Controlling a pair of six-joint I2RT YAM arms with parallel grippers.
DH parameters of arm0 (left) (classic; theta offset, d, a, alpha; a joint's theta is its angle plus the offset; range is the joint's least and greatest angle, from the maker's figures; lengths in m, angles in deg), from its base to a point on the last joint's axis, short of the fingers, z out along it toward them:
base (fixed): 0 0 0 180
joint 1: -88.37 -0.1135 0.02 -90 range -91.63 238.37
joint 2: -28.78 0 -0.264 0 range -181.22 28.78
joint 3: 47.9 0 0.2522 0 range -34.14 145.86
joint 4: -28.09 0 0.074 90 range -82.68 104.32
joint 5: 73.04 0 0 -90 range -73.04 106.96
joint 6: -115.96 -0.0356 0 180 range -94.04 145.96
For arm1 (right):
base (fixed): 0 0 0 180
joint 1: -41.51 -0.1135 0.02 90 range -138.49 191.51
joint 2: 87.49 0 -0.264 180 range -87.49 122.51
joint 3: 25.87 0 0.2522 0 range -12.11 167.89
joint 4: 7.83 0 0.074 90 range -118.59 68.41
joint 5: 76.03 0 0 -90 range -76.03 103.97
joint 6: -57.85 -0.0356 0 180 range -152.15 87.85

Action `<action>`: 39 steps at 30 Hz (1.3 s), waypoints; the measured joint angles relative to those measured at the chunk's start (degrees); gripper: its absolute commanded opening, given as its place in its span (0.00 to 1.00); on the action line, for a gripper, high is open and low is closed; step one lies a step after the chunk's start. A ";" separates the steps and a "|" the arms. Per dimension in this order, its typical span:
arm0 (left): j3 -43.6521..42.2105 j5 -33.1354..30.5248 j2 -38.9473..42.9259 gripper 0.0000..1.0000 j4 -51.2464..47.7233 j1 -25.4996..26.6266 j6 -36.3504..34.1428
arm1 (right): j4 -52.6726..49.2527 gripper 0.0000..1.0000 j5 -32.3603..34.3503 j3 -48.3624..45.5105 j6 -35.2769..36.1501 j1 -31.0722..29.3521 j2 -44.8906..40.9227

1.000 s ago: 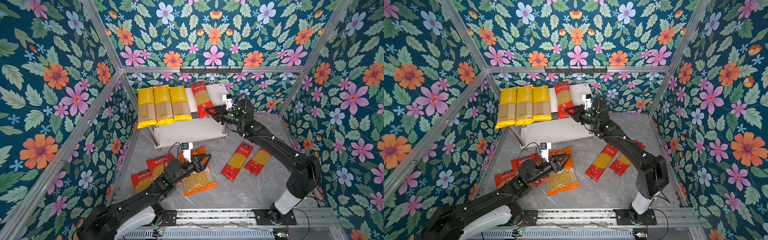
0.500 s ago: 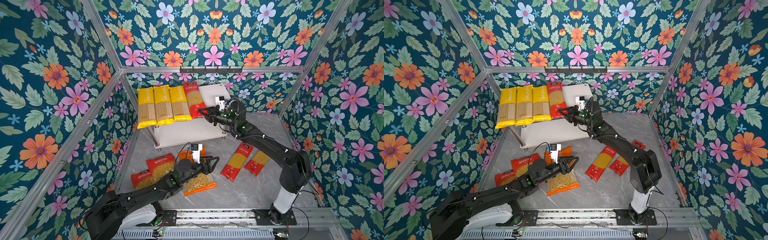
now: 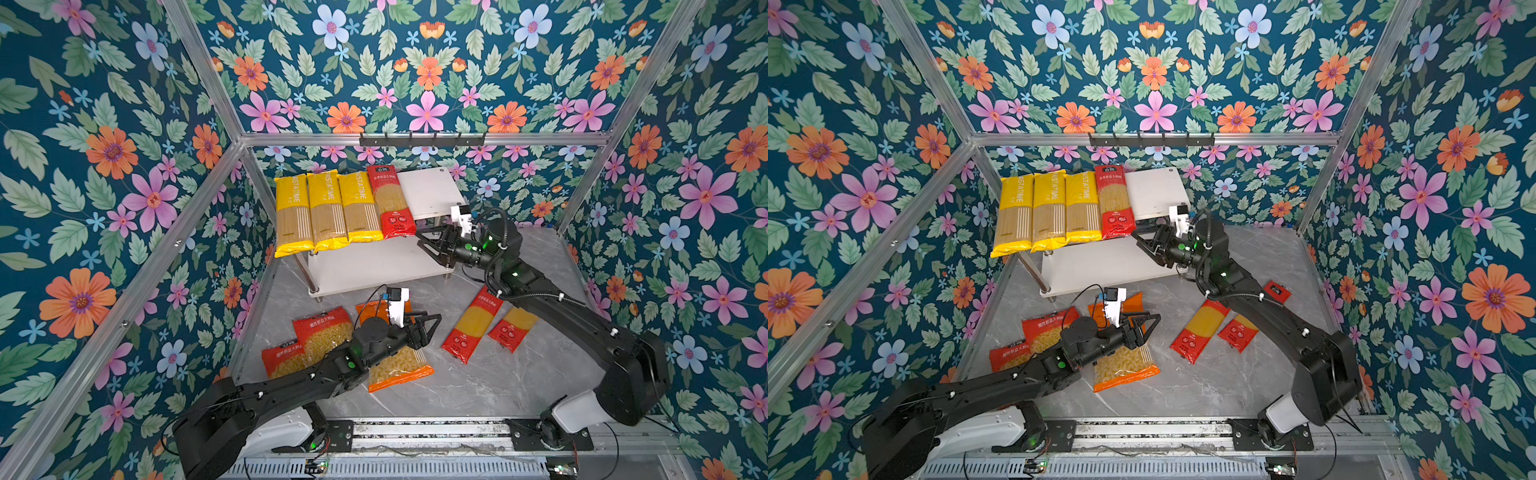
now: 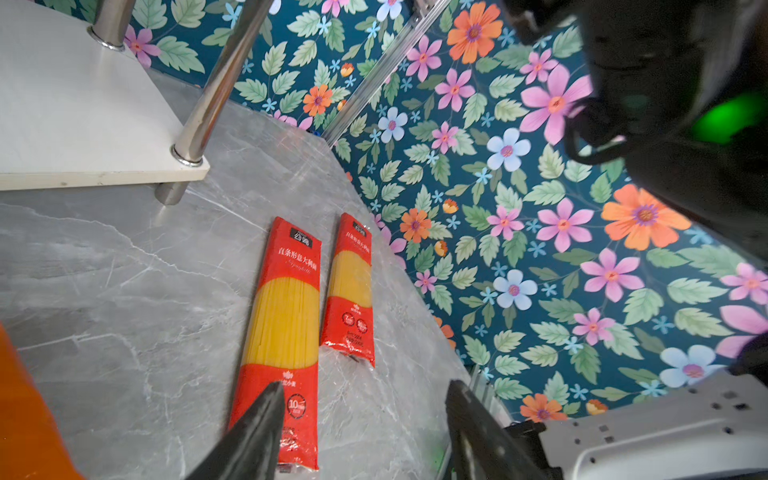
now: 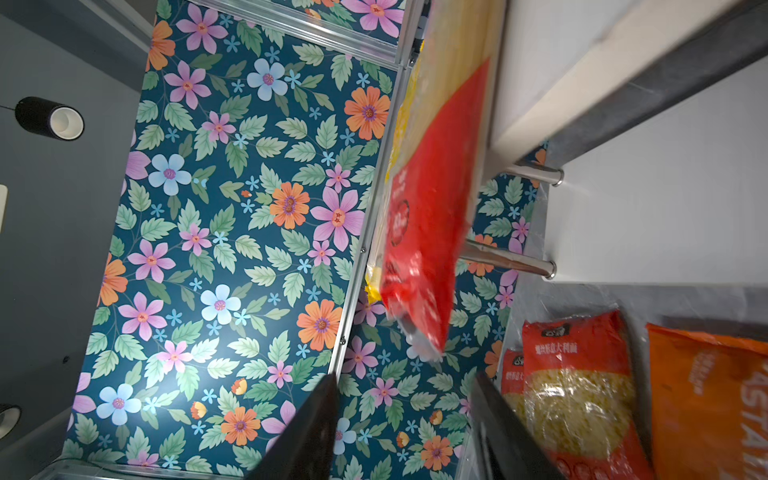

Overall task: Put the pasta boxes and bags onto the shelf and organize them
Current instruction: 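Open the right gripper and pull it back down to the table, then grasp another red spaghetti pack with the right gripper while the left grips it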

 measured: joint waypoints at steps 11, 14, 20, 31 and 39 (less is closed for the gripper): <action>11.61 -1.01 -22.80 0.64 -3.41 2.38 -2.78 | -29.18 0.54 14.99 -29.70 16.20 9.20 -24.46; 15.10 -0.39 -28.50 0.64 -4.83 2.71 -2.93 | -32.39 0.55 16.96 -36.48 17.29 13.09 -25.42; 20.52 -0.61 -36.02 0.64 -6.80 2.47 -4.04 | -31.34 0.55 17.18 -41.24 17.77 14.67 -19.41; 21.70 1.05 -44.04 0.59 -4.02 1.55 -1.75 | -18.86 0.54 14.32 -41.99 16.17 14.75 -5.86; 19.65 3.30 -45.99 0.50 3.78 2.01 3.21 | -8.31 0.22 11.30 -42.91 15.85 14.93 -0.90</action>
